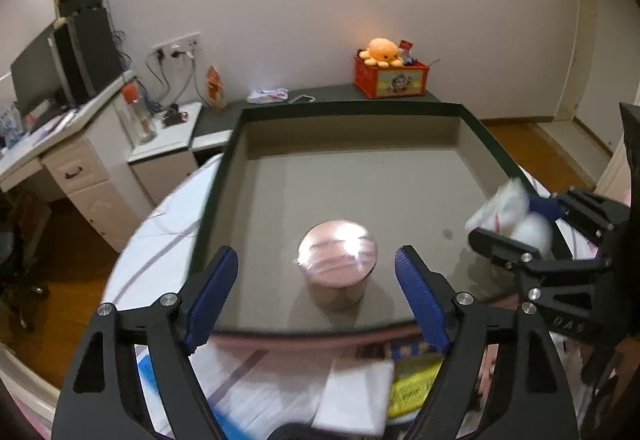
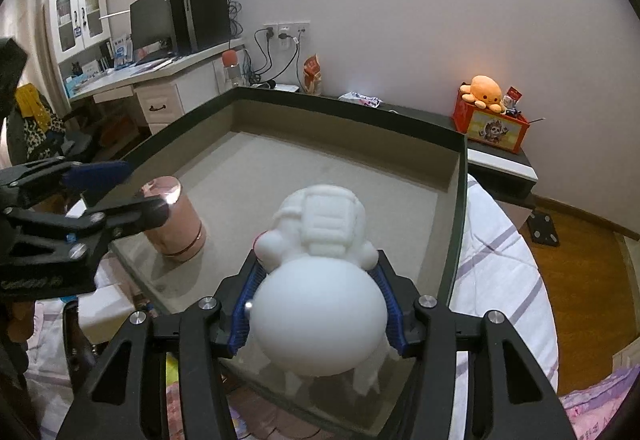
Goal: Organize rigid objects
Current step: 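Lower the rose-gold tin into the box with the left gripper while the right carries the figurine, then open both grippers and withdraw them from the box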
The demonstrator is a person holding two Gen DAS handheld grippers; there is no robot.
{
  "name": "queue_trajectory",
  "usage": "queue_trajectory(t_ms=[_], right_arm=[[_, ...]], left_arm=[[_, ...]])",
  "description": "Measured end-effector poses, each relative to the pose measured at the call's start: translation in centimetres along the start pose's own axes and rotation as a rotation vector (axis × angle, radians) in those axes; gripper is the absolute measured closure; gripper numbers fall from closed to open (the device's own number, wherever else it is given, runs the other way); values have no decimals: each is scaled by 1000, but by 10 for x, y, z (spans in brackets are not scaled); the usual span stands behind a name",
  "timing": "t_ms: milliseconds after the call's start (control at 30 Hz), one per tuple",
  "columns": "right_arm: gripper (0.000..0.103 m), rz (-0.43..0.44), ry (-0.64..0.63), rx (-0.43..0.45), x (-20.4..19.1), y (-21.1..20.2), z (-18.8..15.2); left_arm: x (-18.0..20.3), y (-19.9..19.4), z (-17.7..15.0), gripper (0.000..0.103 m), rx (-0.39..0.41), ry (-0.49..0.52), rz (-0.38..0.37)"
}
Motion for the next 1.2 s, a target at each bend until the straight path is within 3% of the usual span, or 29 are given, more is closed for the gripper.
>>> queue_trajectory(t_ms=[100, 367, 467, 600, 1200], right_arm=[[22, -30, -12, 40, -6, -14, 1], [21, -93, 16, 185, -30, -84, -3], [18, -118, 21, 272, -47, -124, -9], [10, -151, 2, 340, -68, -162, -14], [10, -197, -13, 374, -117, -227, -55]], left_arm=[[-15, -18, -7, 14, 18, -36, 16], [-46, -103, -28, 0, 155, -107, 52], [-55, -134, -36, 0, 208, -134, 84], [-55, -166, -48, 0, 243, -151, 67], [-63, -256, -87, 0, 335, -123, 100]])
Point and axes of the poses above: each gripper's, at about its wrist camera, not at the fingertips, and y roughly the way its jaws point, x to its right, z to its top, the point moved 3 cm from there along y, roughly the way its jaws point, and after that the axes turned 9 degrees about z, right-handed, at the moved point
